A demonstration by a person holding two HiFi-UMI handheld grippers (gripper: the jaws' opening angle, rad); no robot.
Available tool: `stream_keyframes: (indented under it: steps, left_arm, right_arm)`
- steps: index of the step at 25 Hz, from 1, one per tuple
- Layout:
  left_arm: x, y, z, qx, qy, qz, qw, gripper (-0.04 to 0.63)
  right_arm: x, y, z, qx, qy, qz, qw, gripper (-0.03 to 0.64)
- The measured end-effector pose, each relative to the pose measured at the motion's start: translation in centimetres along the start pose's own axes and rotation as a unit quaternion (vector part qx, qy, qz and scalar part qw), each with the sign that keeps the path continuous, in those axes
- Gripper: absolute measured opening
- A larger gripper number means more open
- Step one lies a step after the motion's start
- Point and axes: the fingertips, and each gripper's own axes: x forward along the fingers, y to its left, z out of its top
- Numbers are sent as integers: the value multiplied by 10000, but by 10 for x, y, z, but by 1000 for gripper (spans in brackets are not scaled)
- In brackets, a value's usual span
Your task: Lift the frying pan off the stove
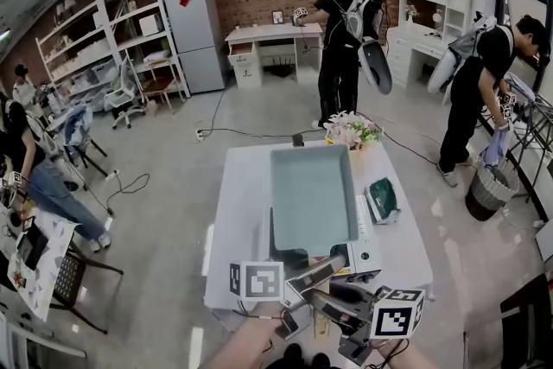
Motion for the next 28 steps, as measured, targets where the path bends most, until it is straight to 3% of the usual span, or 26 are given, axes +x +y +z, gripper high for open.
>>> stream_keyframes:
  steps: [28]
  left_arm:
    - [-9,-23,3,302,-51,-142,9994,153]
  right_arm:
    - [-2,20,1,-173,-94,53,9998,141]
